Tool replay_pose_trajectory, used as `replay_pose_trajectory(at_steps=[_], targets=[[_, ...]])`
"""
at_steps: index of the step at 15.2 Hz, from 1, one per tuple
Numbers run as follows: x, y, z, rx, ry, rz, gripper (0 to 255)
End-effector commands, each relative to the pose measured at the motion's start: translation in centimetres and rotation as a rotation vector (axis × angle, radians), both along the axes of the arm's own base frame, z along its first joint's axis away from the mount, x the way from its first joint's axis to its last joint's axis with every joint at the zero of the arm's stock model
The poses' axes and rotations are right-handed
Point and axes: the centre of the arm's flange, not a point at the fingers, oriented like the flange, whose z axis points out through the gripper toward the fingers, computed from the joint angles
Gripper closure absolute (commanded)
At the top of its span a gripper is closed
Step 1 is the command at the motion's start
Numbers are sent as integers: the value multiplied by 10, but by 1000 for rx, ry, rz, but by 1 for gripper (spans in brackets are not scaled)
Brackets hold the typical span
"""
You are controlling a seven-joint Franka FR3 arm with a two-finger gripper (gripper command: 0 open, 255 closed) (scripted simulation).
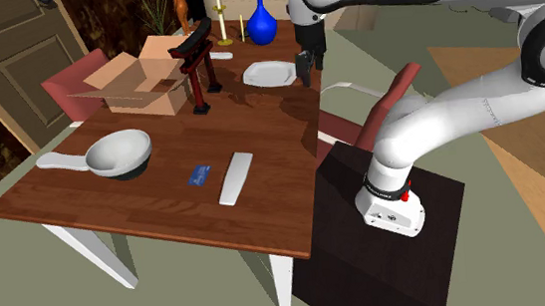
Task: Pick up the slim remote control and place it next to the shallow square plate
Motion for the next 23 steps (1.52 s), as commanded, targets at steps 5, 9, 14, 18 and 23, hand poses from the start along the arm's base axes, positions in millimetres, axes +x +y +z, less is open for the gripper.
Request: replay_pose_trajectory(at_steps=[5, 9, 14, 18, 23], targets=[[-8, 41, -29, 4, -21, -169, 0], [-8, 82, -57, 9, -41, -338, 0], [2, 133, -93, 14, -67, -549, 0], [19, 172, -120, 18, -87, -718, 0], [49, 215, -154, 23, -113, -929, 0]])
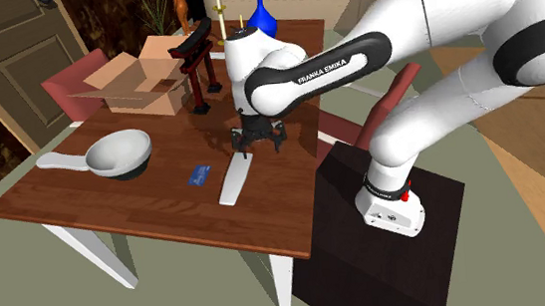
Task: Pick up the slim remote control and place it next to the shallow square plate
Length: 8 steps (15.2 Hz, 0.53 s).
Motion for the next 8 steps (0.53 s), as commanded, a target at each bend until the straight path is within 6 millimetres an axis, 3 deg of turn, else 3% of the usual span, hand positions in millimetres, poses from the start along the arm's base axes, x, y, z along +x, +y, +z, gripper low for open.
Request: replay_pose_trajectory(at_steps=[1, 7, 8], targets=[[16, 14, -13, 5, -11, -93, 0], [64, 53, -51, 11, -41, -336, 0], [64, 53, -56, 11, -41, -336, 0]])
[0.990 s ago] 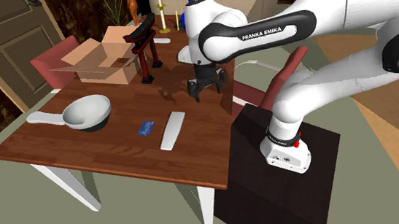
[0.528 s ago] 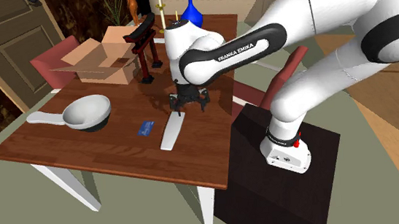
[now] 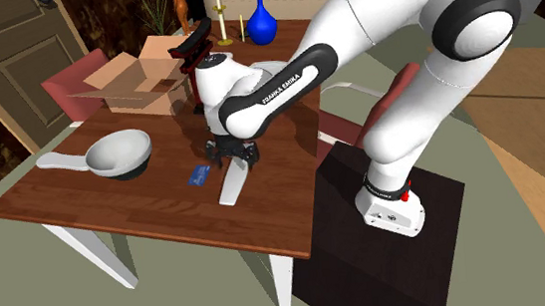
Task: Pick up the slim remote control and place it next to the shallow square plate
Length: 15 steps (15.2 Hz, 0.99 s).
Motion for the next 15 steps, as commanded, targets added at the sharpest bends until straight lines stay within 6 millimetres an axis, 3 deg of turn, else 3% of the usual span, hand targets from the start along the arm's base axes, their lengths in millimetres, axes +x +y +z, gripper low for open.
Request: replay_pose_trajectory(at_steps=[1, 7, 14, 15], targets=[[4, 4, -12, 4, -4, -22, 0], [4, 4, -41, 4, -4, -22, 0], [4, 4, -41, 4, -4, -22, 0], [4, 4, -41, 4, -4, -22, 255]])
